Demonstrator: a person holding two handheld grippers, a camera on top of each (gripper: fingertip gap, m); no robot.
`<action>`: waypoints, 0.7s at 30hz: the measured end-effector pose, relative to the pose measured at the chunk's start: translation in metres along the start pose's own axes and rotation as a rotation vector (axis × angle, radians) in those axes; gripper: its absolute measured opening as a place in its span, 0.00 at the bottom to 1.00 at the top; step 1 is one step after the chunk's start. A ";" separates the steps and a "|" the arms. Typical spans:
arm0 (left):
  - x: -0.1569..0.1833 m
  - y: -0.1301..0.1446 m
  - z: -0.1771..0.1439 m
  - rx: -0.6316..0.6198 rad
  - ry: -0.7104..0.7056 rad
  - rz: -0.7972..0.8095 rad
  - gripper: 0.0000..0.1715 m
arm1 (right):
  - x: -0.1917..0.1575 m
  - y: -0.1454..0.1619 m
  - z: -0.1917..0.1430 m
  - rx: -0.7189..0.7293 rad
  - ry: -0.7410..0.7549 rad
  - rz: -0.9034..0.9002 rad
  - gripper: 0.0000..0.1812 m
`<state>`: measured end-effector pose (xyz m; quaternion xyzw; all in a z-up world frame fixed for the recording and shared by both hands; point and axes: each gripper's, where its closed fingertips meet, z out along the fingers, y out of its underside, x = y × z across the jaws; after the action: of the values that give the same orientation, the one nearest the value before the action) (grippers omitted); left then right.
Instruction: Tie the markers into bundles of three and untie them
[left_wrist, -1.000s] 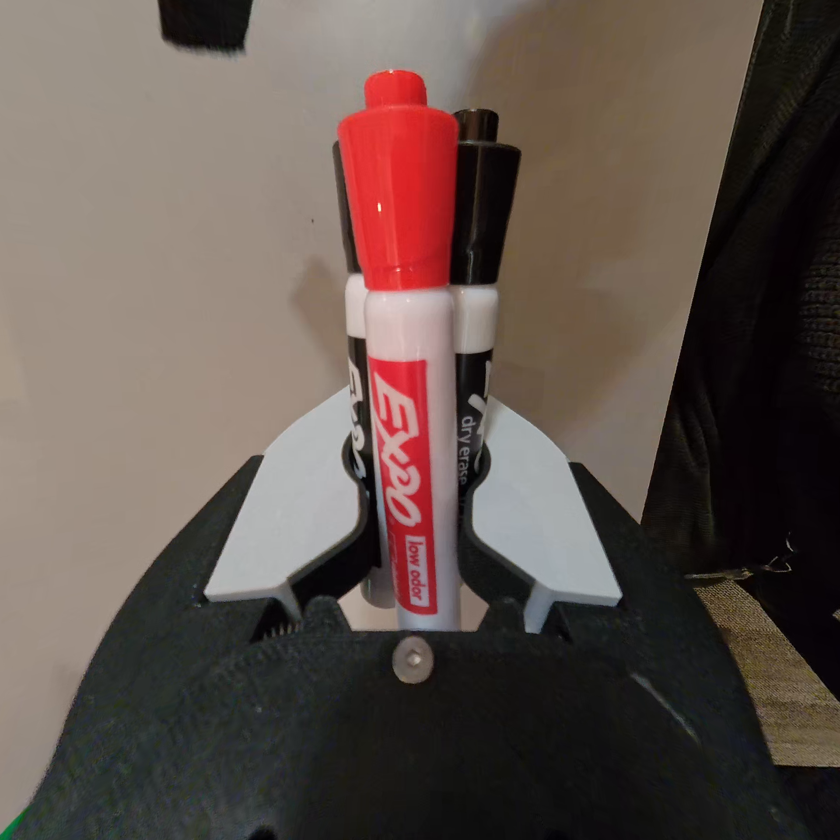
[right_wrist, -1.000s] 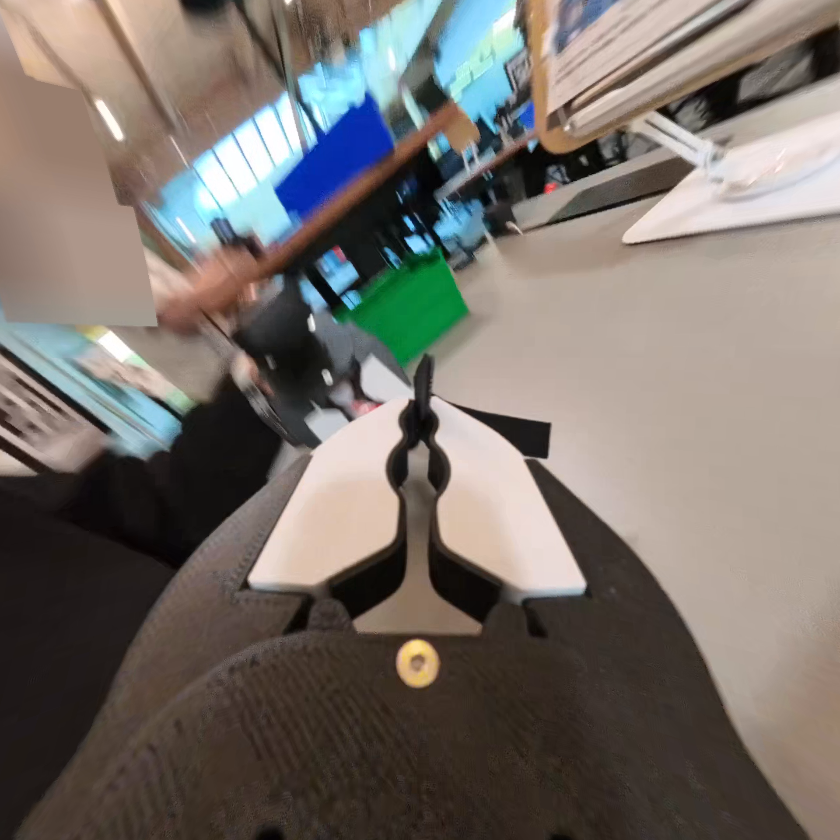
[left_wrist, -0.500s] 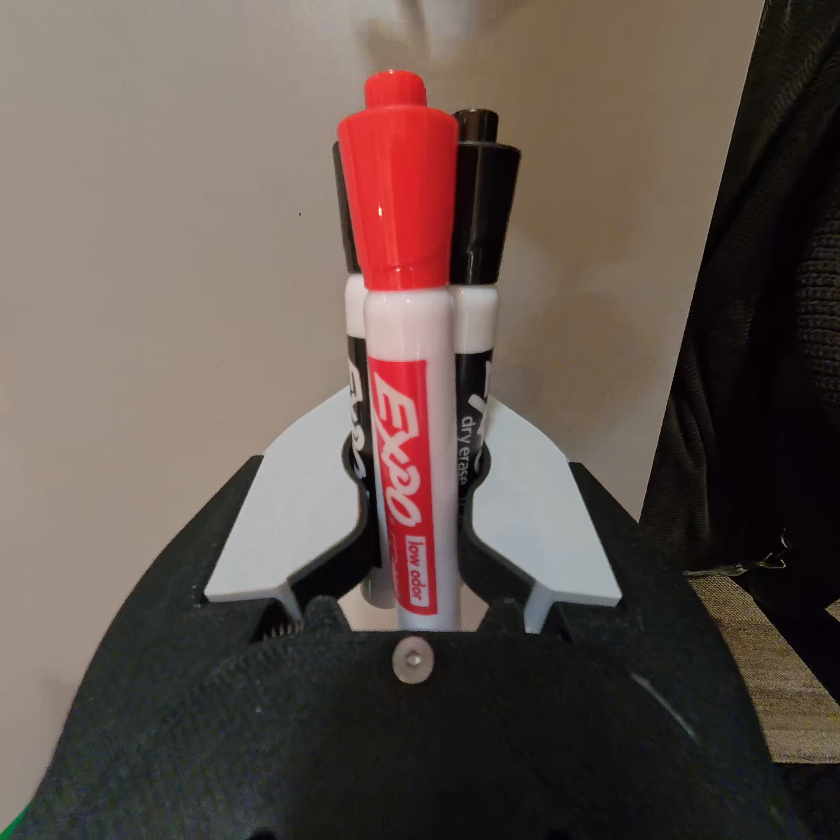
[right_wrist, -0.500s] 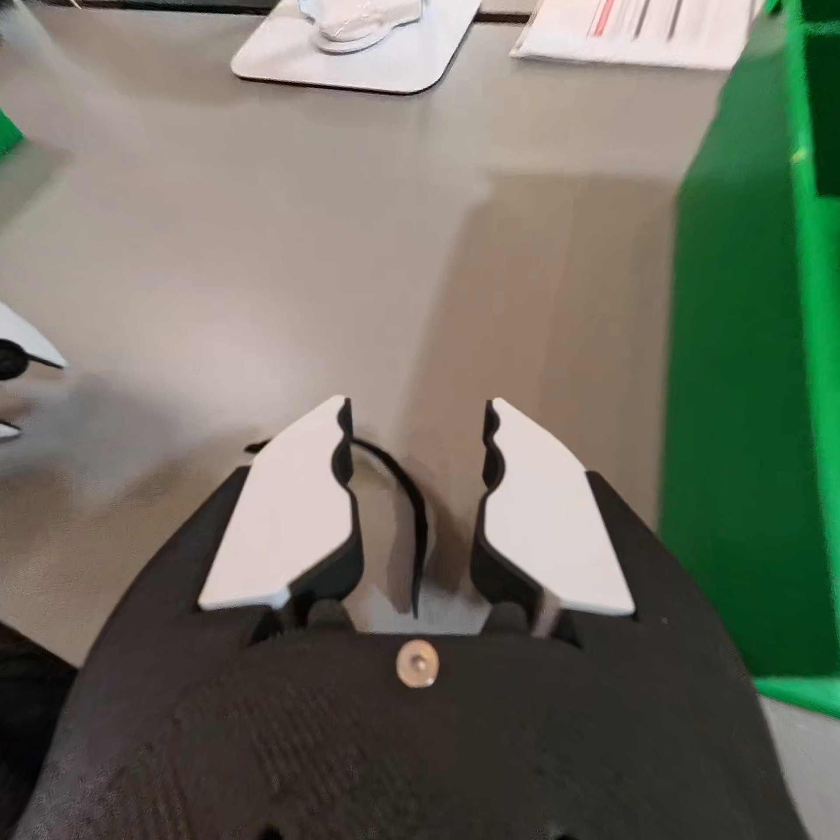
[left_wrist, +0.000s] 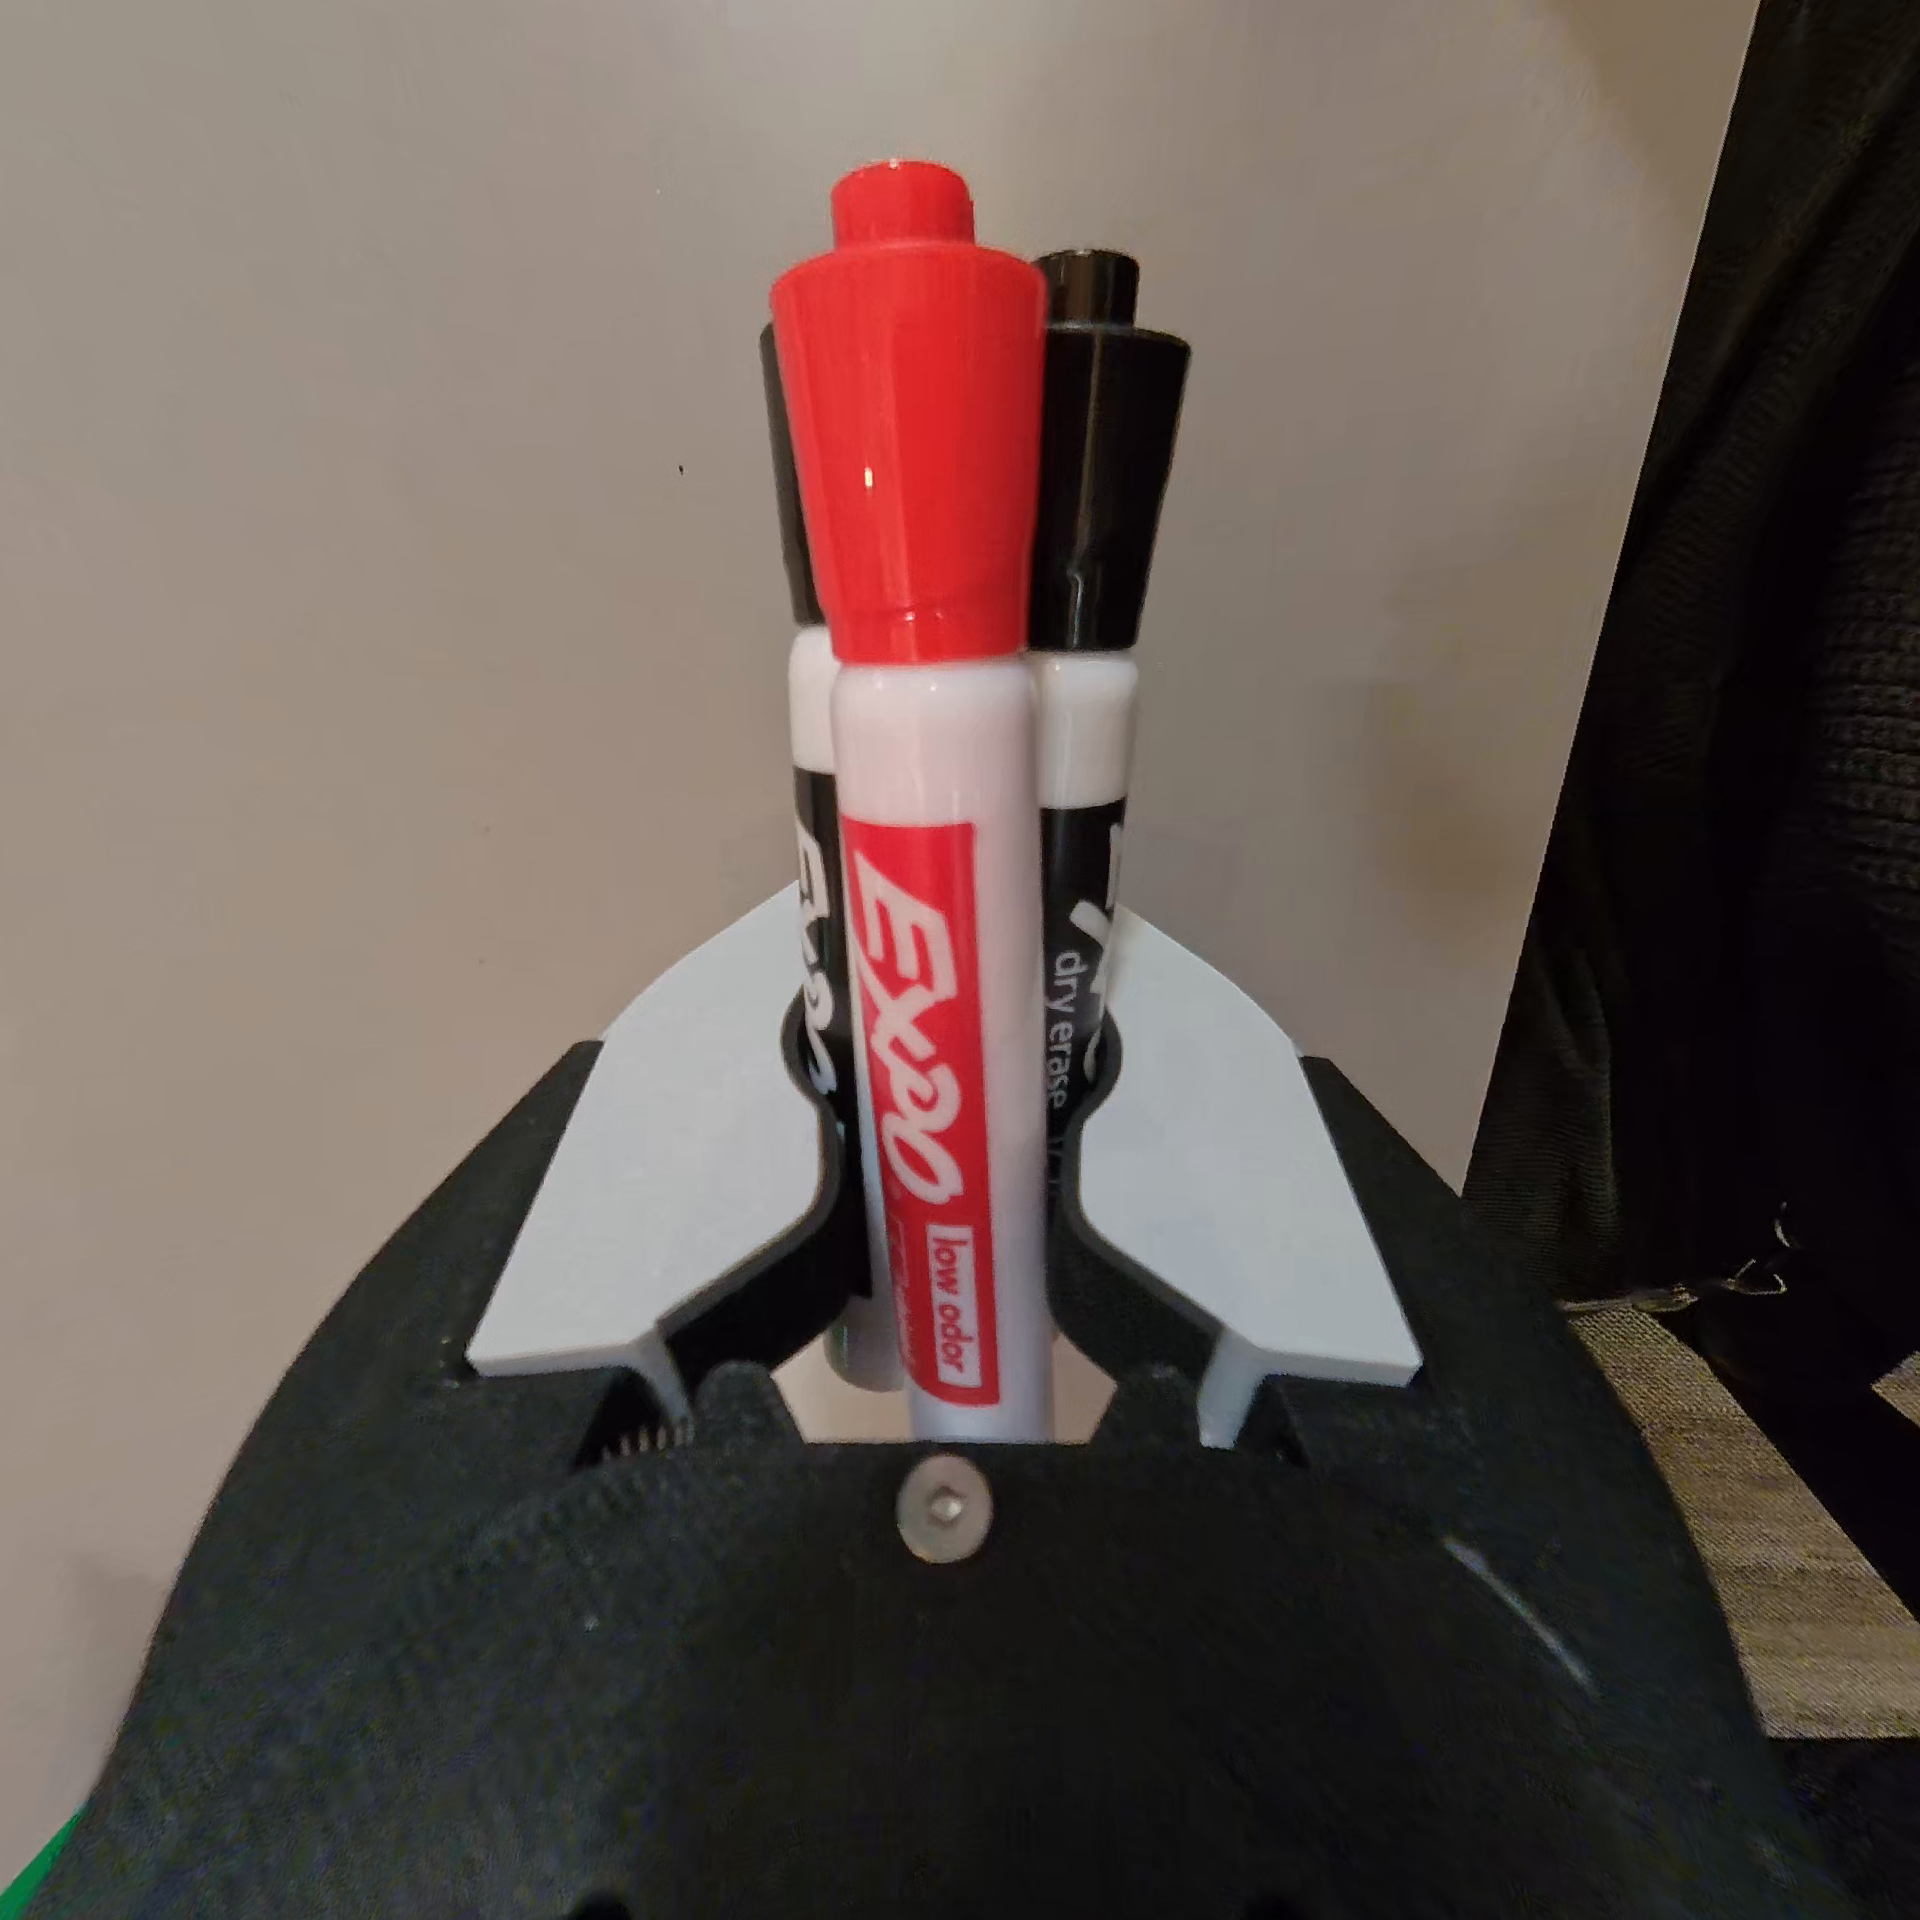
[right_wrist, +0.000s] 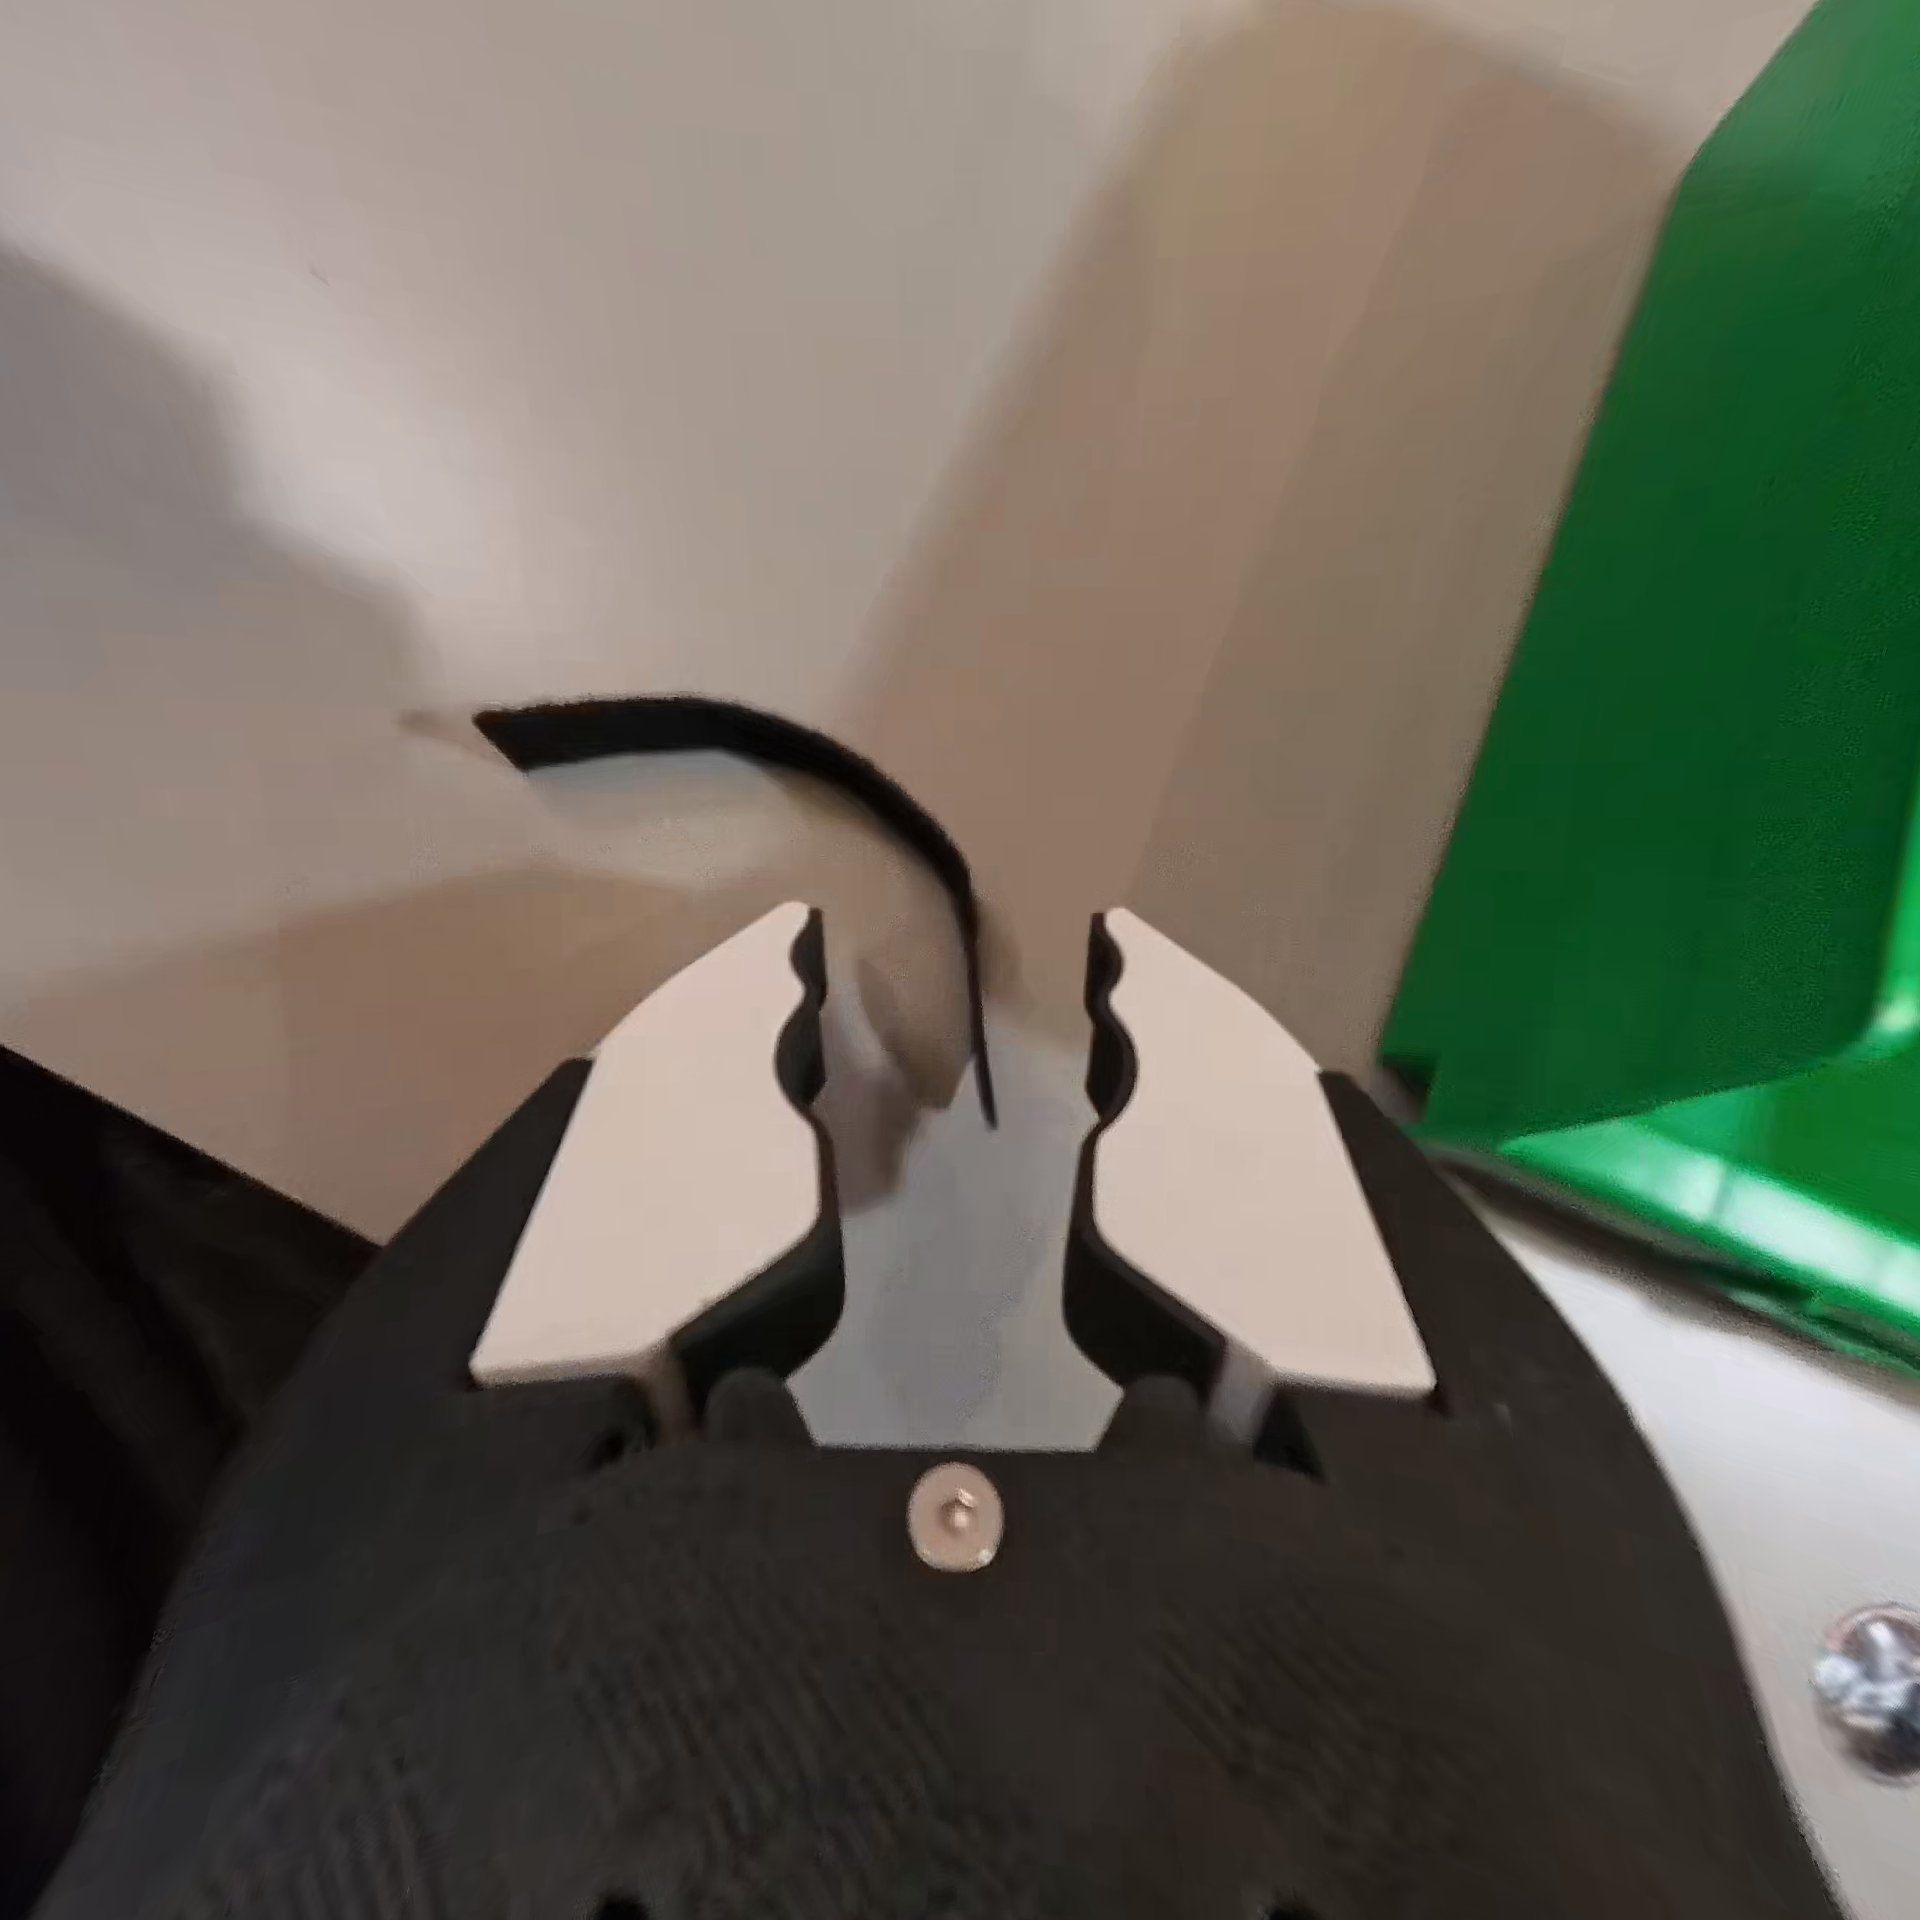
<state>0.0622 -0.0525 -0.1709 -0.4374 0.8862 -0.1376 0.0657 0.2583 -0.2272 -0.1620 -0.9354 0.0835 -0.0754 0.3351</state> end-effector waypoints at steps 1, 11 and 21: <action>0.000 0.000 0.000 0.001 0.001 0.000 0.25 | 0.002 0.006 0.001 -0.016 0.006 0.027 0.26; 0.001 -0.002 0.000 -0.004 -0.002 0.004 0.25 | -0.011 0.013 -0.004 -0.137 0.041 0.050 0.22; 0.002 -0.002 -0.001 0.000 -0.002 0.009 0.25 | -0.019 0.024 0.002 -0.175 -0.121 0.163 0.22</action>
<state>0.0624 -0.0549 -0.1690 -0.4336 0.8881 -0.1369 0.0673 0.2373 -0.2401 -0.1807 -0.9540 0.1451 0.0163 0.2619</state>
